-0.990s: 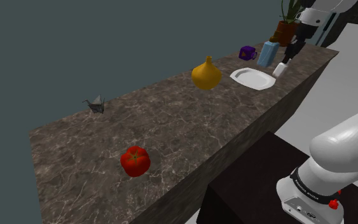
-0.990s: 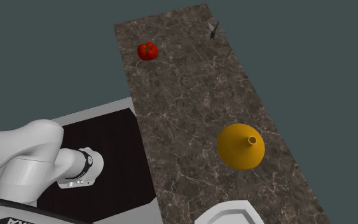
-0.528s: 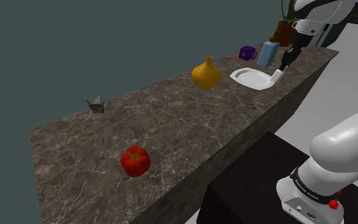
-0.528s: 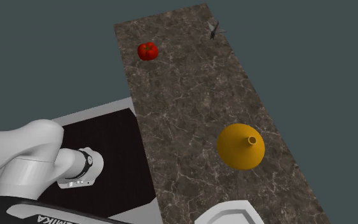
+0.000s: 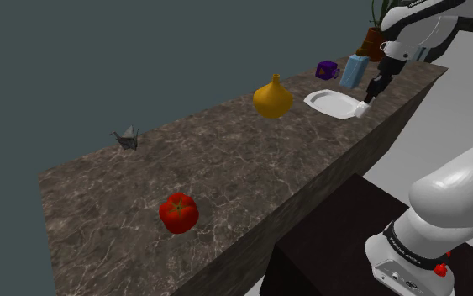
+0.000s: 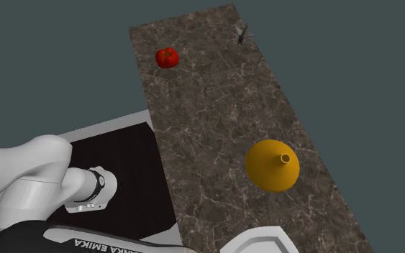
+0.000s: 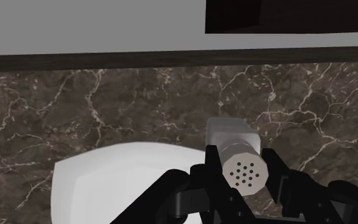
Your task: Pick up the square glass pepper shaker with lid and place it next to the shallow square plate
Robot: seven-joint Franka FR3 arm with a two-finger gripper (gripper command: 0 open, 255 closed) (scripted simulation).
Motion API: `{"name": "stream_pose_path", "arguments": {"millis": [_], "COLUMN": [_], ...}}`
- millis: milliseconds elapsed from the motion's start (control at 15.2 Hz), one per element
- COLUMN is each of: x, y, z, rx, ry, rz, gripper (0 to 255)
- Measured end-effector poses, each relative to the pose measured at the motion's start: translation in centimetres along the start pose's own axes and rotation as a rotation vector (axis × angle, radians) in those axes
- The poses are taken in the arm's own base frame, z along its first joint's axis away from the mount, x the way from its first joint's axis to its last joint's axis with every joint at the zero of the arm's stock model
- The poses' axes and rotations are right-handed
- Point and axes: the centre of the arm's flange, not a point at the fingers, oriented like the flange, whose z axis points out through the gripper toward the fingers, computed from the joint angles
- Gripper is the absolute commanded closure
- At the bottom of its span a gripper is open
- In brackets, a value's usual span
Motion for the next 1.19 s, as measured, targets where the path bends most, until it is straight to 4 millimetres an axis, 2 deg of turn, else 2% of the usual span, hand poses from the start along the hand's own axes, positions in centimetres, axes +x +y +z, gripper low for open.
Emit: {"name": "stream_pose_path", "arguments": {"millis": [660,1056,1122,1188], "x": [-0.1,-0.2,-0.2,-0.2], "y": [0.7,0.7,0.7,0.7], "z": [5.1,5.4,5.4,5.4], "rx": [0.0,0.0,0.0,0.0], "ry": [0.0,0.0,0.0,0.0], "rz": [0.0,0.0,0.0,0.0], "gripper": [255,255,0,0]}}
